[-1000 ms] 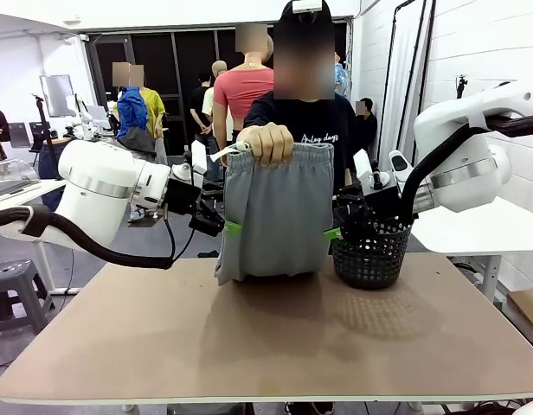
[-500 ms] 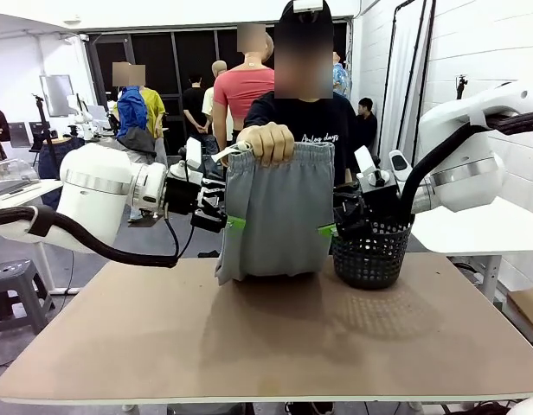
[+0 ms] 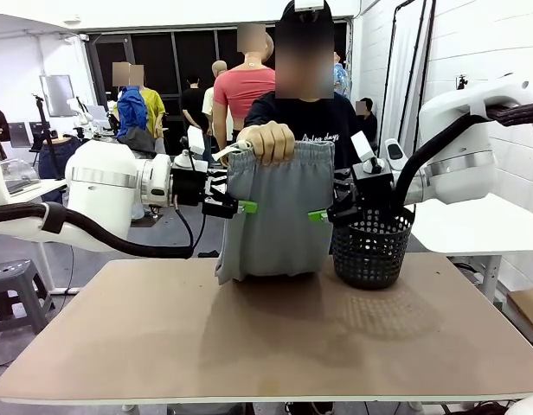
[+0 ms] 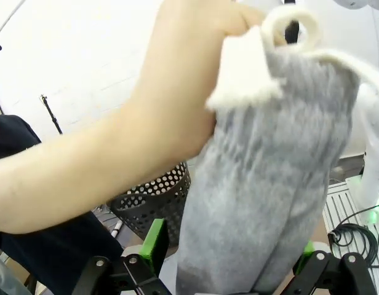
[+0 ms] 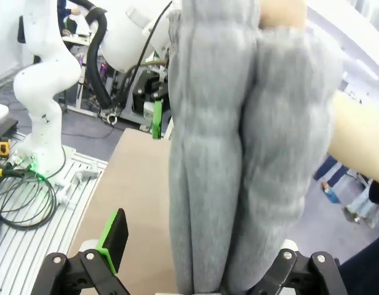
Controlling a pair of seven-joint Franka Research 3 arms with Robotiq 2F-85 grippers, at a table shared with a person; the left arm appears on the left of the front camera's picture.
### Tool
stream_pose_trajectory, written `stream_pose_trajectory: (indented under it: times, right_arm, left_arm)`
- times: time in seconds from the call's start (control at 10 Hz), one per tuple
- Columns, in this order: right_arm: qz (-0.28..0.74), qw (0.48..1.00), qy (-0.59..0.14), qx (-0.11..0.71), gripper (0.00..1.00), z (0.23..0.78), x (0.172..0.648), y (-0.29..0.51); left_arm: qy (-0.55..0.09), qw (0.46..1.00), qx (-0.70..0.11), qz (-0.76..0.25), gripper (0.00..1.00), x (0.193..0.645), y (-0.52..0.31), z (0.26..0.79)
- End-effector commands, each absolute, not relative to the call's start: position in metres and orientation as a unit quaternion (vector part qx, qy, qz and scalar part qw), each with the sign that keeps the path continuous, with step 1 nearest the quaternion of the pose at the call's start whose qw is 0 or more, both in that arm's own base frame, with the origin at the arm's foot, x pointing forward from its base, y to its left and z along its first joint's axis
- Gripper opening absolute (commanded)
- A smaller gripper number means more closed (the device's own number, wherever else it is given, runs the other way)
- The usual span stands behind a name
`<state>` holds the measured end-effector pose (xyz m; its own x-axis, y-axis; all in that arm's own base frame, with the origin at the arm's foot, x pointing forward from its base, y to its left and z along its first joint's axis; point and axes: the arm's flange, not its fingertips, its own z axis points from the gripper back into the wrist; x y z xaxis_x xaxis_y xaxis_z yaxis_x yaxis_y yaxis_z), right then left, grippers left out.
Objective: Fold the training pants.
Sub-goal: Grab both ends of the Training pants handed by a person.
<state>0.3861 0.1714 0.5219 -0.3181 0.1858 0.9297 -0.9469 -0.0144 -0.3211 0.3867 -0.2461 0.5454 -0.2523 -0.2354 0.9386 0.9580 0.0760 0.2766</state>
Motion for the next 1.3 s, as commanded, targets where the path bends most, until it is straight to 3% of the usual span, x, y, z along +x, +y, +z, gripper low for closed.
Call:
stream_pose_trajectory:
  times: [0.0,0.3,0.9,1.2]
  right_arm:
    - [0.608,0.431,-0.544,0.385,1.0,0.528,0.386,0.173]
    - [0.597,0.413,-0.54,0.425,1.0,0.538,0.383,0.177]
    - [0.559,0.434,-0.551,0.442,1.0,0.549,0.39,0.188]
    - [0.549,0.458,-0.526,0.46,0.4,0.553,0.393,0.19]
  left_arm:
    - [-0.533,0.491,-0.363,-0.585,1.0,0.385,-0.249,0.55]
    - [-0.538,0.488,-0.393,-0.564,1.0,0.375,-0.252,0.557]
    - [-0.525,0.515,-0.408,-0.541,1.0,0.377,-0.258,0.559]
    - [-0.529,0.52,-0.405,-0.535,0.41,0.382,-0.257,0.553]
